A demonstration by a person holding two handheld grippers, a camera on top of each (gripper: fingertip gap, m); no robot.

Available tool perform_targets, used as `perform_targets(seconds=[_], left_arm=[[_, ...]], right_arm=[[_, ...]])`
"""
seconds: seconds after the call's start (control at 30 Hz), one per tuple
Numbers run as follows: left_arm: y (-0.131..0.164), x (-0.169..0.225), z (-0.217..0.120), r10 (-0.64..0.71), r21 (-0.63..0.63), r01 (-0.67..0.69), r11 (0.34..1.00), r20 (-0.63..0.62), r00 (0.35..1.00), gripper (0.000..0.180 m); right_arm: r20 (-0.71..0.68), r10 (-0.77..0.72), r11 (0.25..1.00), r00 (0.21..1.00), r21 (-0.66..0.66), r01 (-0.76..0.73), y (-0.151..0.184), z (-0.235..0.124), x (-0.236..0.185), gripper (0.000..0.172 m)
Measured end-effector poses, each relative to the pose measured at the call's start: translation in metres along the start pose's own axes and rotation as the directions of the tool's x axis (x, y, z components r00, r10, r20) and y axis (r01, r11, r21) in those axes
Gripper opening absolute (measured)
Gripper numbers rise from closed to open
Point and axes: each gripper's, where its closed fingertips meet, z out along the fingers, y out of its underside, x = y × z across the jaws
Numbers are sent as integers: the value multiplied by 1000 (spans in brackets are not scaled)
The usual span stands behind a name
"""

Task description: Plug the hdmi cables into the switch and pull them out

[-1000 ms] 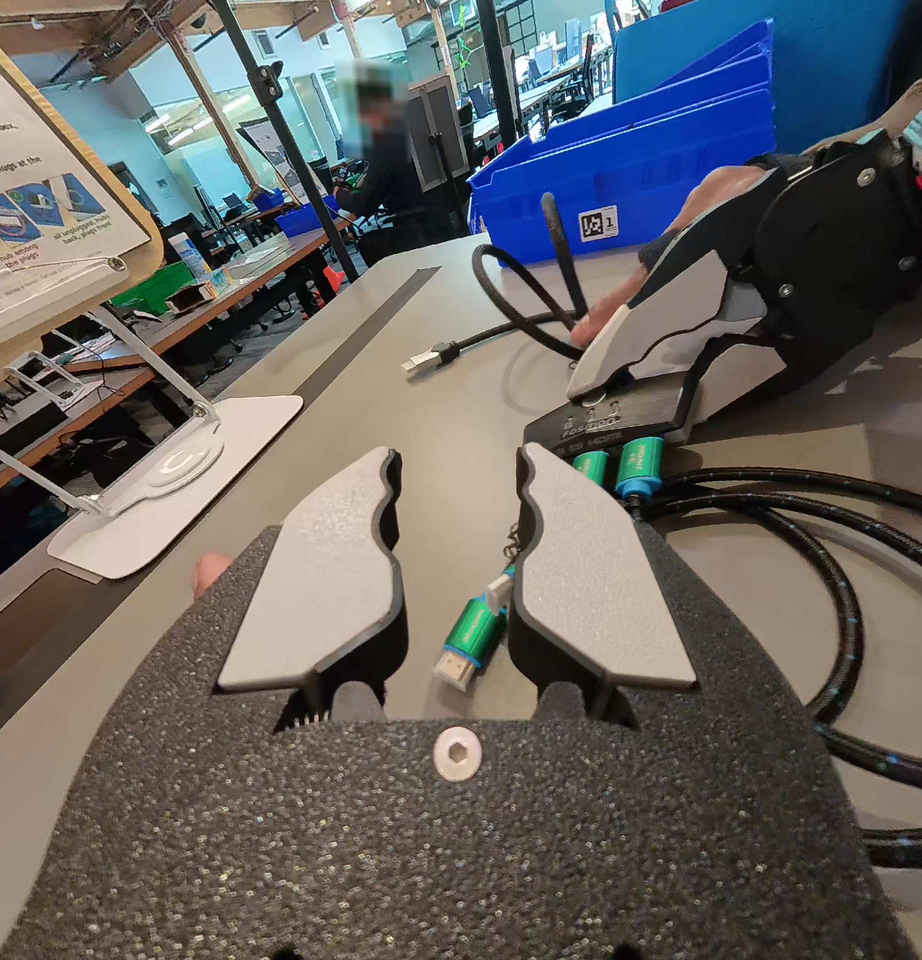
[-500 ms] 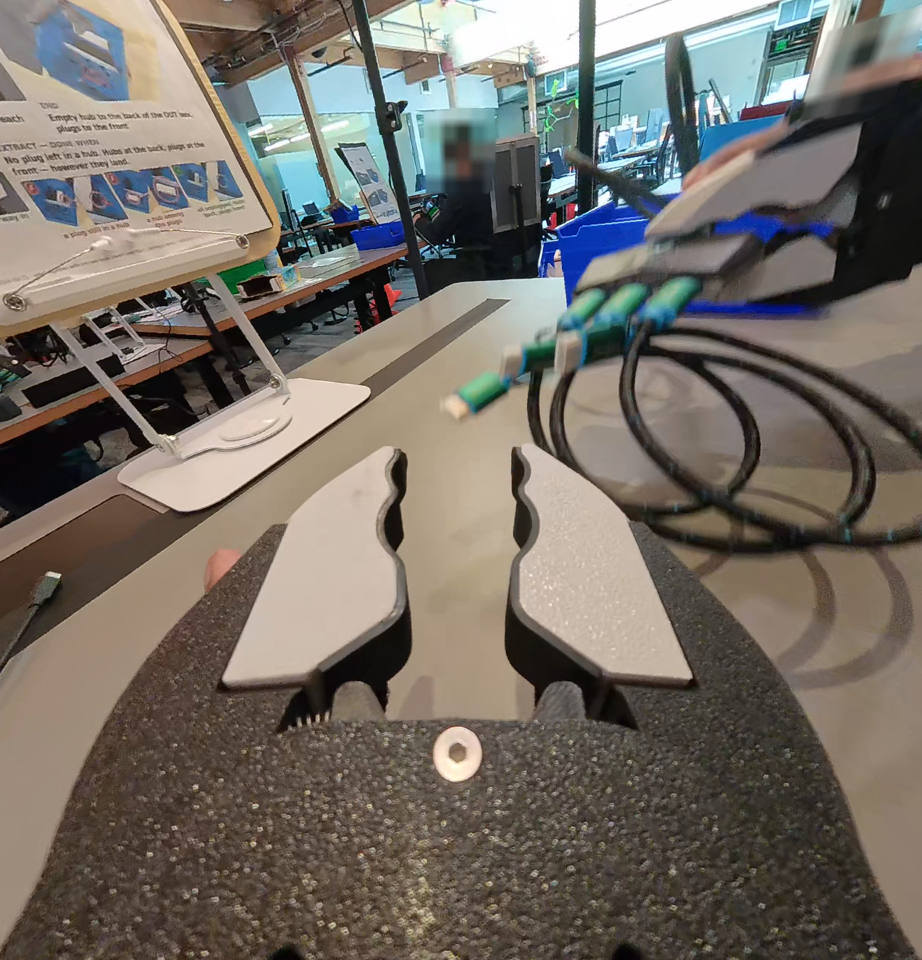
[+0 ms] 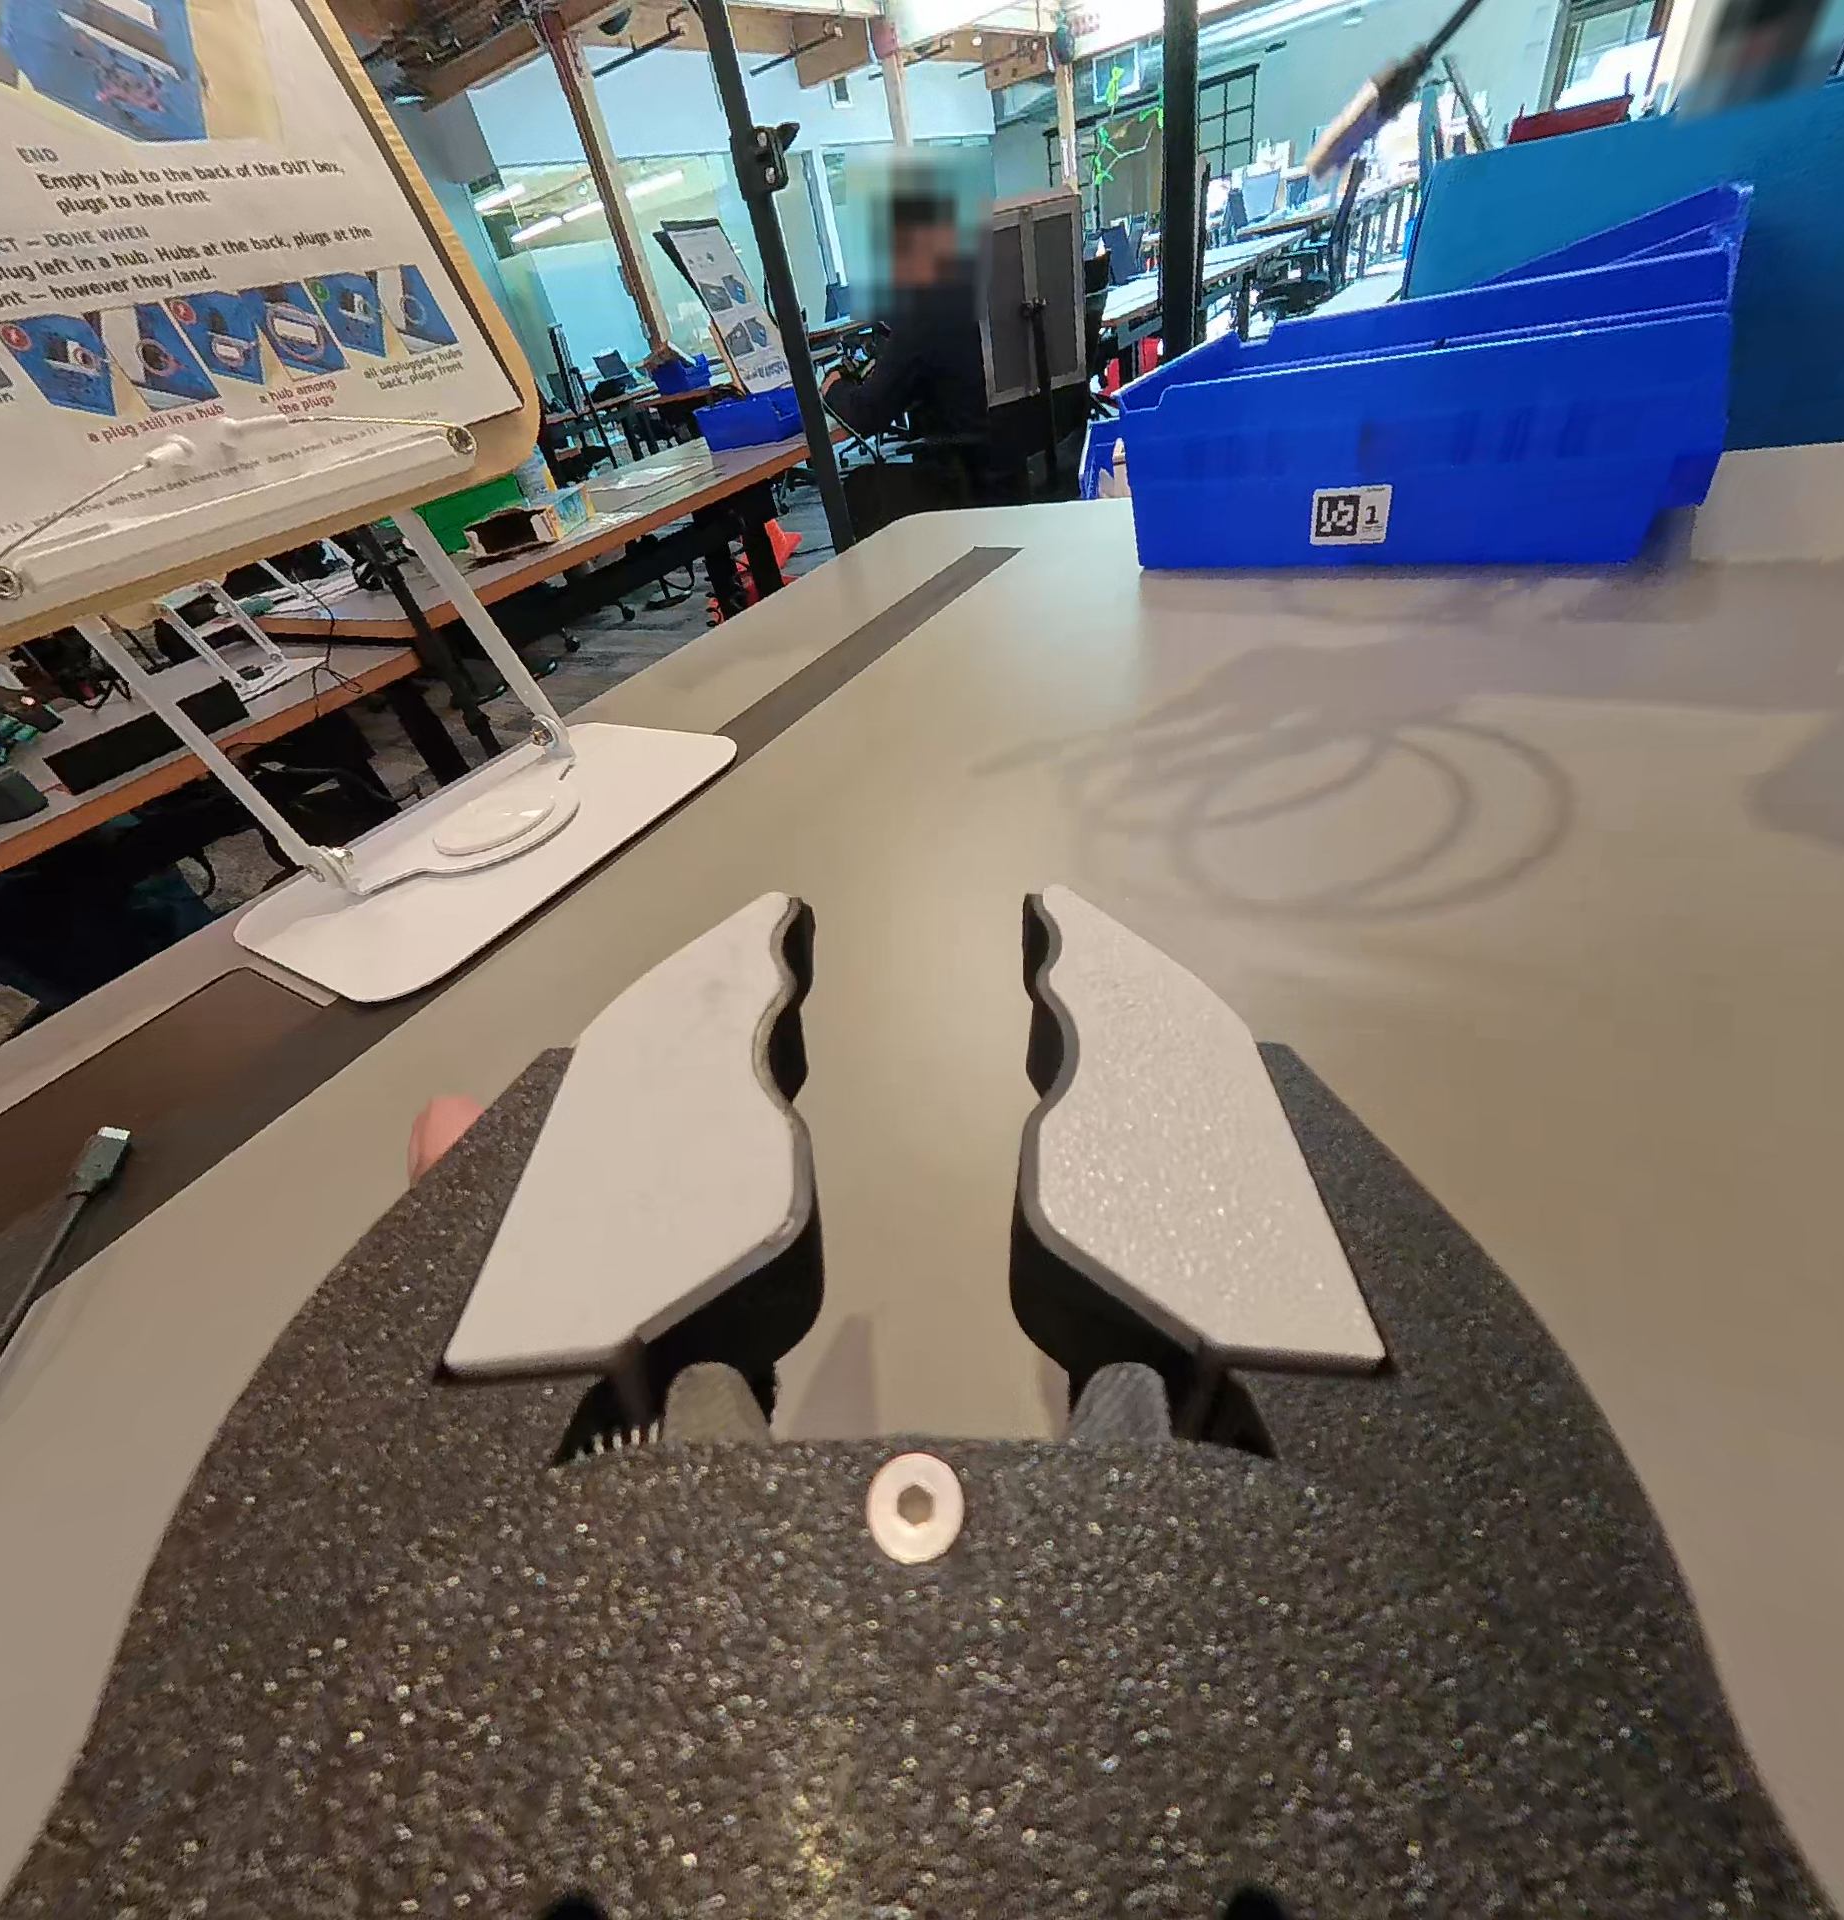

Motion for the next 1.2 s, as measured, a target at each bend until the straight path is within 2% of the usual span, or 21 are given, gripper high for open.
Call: perform_targets(seconds=[0.1,0.2,0.27,0.37,0.53,0.73,0.93,1.07,1.2], left_arm=[[1,1,1,12,-7,-12,1000,0,1000,39],[2,3,1,21,-15,-21,1000,0,1000,39],[2,3,1,23,-17,-23,1000,-1,1000,39],[3,4,1,23,-23,-23,999,-4,1000,39],[3,5,1,32,-20,-32,999,-7,999,39],[4,7,2,34,-27,-35,999,-21,999,39],[6,10,3,52,-43,-53,998,-34,998,39],[6,11,3,54,-45,-55,997,-38,998,39],[6,12,3,59,-45,-61,997,-38,998,39]], right_arm=[[13,19,994,1000,-107,-18,53,11,-4,22],[32,-58,964,998,-258,64,105,20,-29,22],[87,-33,944,996,-323,59,130,24,-59,23],[192,84,921,978,-389,-2,154,28,-117,22],[328,332,887,884,-427,-175,159,30,-195,23],[502,434,855,748,-491,-167,167,29,-252,22],[603,408,863,685,-500,-73,176,26,-282,25],[695,405,865,594,-501,-4,174,13,-287,45],[712,457,851,533,-524,-30,179,2,-273,58]])
